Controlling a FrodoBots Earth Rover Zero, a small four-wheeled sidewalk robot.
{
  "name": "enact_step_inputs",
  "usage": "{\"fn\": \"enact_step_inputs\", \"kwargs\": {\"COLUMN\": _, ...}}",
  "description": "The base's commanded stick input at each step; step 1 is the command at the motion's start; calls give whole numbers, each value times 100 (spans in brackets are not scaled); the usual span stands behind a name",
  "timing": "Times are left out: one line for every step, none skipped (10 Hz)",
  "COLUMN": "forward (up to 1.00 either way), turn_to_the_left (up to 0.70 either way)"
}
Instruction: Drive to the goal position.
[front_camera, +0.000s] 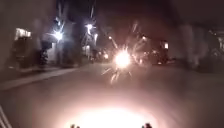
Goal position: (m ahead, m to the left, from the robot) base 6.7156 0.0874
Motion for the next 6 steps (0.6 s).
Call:
{"fn": "enact_step_inputs", "kwargs": {"forward": 70, "turn_to_the_left": 0}}
{"fn": "enact_step_inputs", "kwargs": {"forward": 70, "turn_to_the_left": 0}}
{"fn": "enact_step_inputs", "kwargs": {"forward": 70, "turn_to_the_left": 0}}
{"fn": "enact_step_inputs", "kwargs": {"forward": 70, "turn_to_the_left": 0}}
{"fn": "enact_step_inputs", "kwargs": {"forward": 70, "turn_to_the_left": 0}}
{"fn": "enact_step_inputs", "kwargs": {"forward": 70, "turn_to_the_left": 0}}
